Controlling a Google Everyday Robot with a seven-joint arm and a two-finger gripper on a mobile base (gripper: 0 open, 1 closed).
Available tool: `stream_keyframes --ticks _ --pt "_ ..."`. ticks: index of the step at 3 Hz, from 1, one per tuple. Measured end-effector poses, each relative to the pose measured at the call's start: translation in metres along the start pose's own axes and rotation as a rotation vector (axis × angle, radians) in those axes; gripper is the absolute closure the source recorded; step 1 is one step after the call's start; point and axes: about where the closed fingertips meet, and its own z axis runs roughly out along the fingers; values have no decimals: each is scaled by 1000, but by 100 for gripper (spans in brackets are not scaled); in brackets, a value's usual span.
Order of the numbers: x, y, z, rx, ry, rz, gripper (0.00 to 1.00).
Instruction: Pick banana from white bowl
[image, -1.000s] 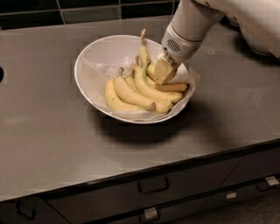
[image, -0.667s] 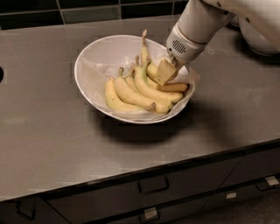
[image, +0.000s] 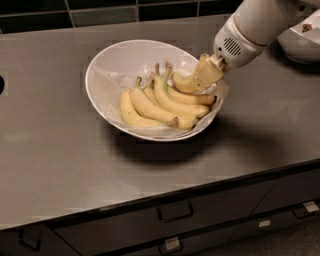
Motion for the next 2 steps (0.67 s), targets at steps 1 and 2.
stream_keyframes --ticks 1,2 --pt "4 -9 -18 50 -2 14 100" --pt "7 -14 -31 77 -18 23 100"
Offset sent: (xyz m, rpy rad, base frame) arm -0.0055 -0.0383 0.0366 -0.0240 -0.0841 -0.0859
